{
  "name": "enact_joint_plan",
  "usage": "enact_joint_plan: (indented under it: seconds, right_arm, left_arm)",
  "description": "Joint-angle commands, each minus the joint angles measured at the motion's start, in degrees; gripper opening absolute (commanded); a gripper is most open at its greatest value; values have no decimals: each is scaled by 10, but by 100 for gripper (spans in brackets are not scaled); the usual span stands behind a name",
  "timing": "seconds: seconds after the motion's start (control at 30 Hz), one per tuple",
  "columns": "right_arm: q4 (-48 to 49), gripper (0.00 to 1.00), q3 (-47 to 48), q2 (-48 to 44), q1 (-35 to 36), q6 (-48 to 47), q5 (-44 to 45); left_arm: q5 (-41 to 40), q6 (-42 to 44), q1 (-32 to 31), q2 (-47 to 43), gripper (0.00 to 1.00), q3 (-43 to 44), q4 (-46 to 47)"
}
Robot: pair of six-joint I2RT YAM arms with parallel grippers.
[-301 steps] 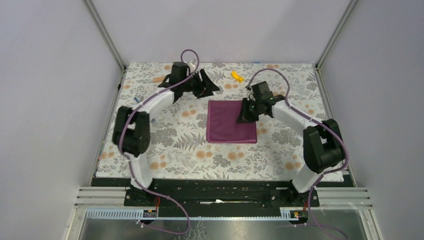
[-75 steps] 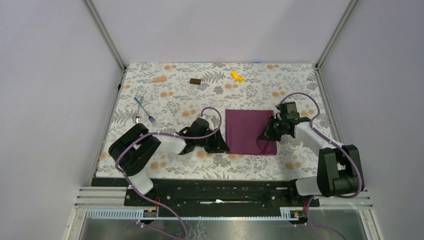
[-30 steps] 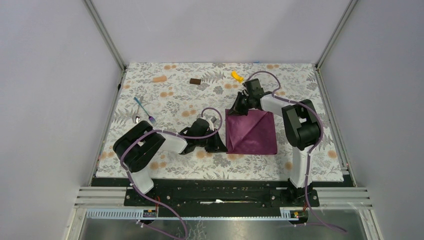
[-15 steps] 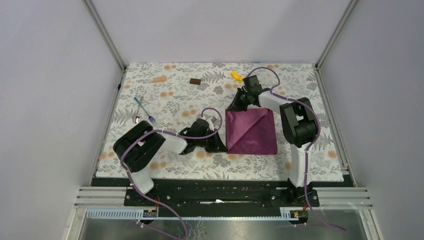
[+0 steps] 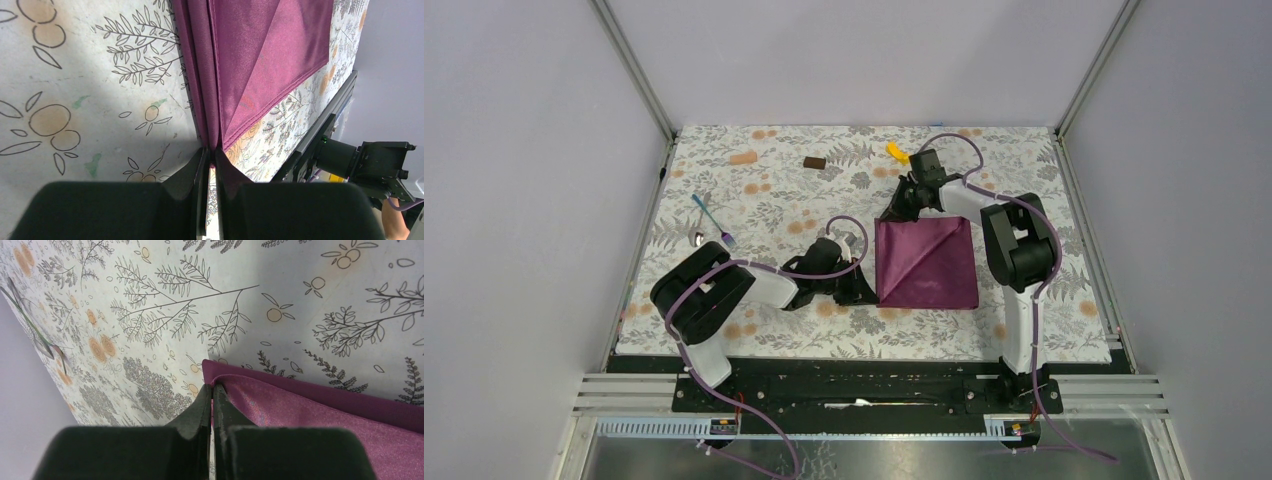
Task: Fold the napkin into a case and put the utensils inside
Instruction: Fold the top corner of the square-folded napkin into a folded napkin, then smooth out the upper triangle-folded napkin at the center of the board.
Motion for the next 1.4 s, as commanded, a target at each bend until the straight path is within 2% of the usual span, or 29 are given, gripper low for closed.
enact_joint_plan:
  seconds: [0.0,0.13,0.27,0.37,0.47,0.63,0.73,0.8,0.87,0.93,1.03,1.2,1.23,1.37]
  right_arm:
    - [-4,0,33,12,3,-3,17]
    - [-6,0,39,20,3,-5,12]
    - [-6,0,41,25,3,-10,3]
    - [-6,5,44,22,3,-15,-2]
    - [-17,6,54,23,3,-21,-6]
    - [-39,16,70,13,2,-32,-9]
    - [-72,28,87,-6,3,-51,-14]
    - [-88,42,84,-32,2,-65,-12]
    - [-101,51,73,-60,-4,-79,-16]
    - [-103,56,48,-91,-18,-89,-30]
    - [-88,56,-7,-137,-66,-106,-64]
    - [-16,50,-92,-147,-165,-114,-190]
    - [-16,47,-91,-134,-176,-120,-210]
    - [-21,26,-83,-96,-203,-137,-236]
  left_arm:
    - [-34,26,-2,30,14,-26,-77]
    - [-33,27,-2,28,17,-25,-76]
    - [-39,28,-2,12,27,-27,-80]
    - [-41,26,-2,-11,30,-33,-83]
    - [-38,22,-2,-41,42,-39,-86]
    - [-24,18,-2,-109,47,-51,-115]
    - [-28,21,-1,-155,44,-47,-138]
    - [-20,27,-1,-169,42,-22,-146]
    - [-4,38,-1,-161,36,19,-151]
    - [10,46,-1,-137,32,62,-149]
    - [34,44,5,-87,27,111,-128]
    - [67,32,21,7,16,152,-86]
    - [68,31,23,18,16,154,-78]
    - [67,37,29,56,12,159,-71]
